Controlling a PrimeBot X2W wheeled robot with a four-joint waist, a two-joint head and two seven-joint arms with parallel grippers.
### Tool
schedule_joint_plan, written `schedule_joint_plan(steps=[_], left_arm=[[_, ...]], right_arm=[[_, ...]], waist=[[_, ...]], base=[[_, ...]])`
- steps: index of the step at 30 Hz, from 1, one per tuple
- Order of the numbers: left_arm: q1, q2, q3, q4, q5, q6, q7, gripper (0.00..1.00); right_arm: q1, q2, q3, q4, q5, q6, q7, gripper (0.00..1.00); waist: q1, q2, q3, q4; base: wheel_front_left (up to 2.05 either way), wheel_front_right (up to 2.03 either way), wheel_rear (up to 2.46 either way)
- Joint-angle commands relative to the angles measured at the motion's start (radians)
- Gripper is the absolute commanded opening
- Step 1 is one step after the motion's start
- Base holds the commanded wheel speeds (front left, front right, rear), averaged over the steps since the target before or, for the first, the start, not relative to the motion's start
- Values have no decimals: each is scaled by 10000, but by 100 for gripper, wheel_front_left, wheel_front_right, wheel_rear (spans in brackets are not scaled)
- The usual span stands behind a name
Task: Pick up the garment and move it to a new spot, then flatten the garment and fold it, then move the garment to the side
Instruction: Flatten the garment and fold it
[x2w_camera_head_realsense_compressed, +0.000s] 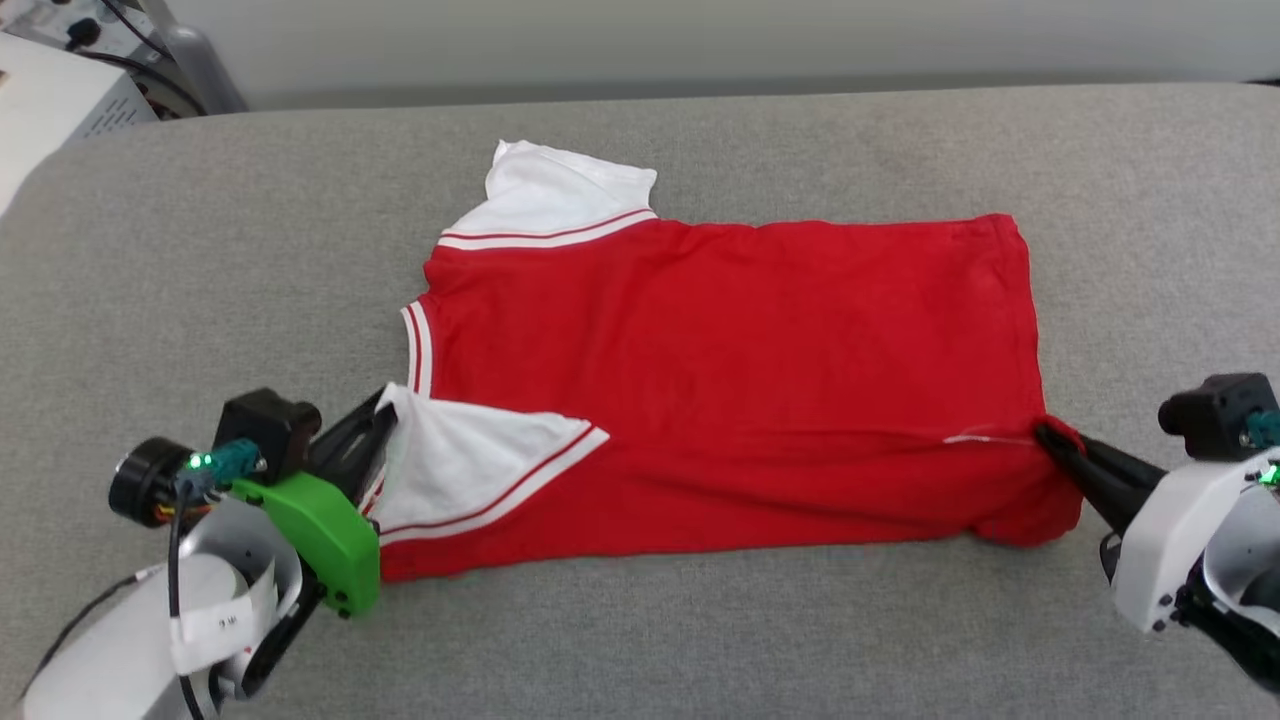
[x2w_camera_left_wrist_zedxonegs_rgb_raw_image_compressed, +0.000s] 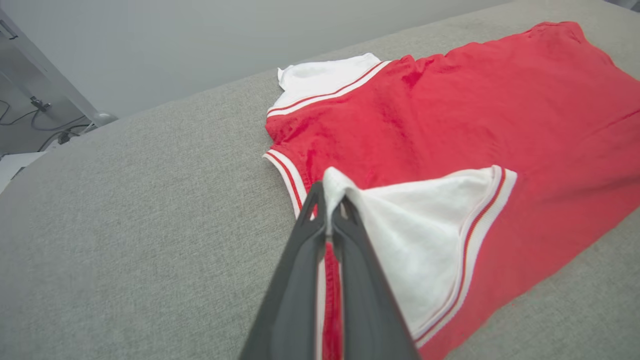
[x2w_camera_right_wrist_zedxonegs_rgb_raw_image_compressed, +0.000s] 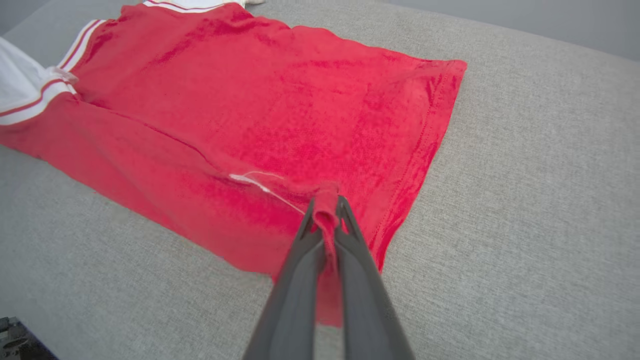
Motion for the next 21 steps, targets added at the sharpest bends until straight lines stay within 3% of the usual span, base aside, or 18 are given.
schedule_joint_plan(steps=[1,11,21], left_arm=[[-388,-57,72,199,42,-160,34,0],[-1921,-547,-158,2138,250,-990,200,0],[-2258,-1365,-604,4336,-124,-1498,-83,0]], right_arm=[[-375,78,52,118,-52,-7,40,0],[-2206,340,901,1614,139,-7,58,0],[-2862,508,1742,2770,396,-7,-408,0]], waist=[[1,58,557,-277],[1,58,1565,-354],[1,58,1987,-285]], base=[[0,0,0],[0,0,0],[0,0,0]])
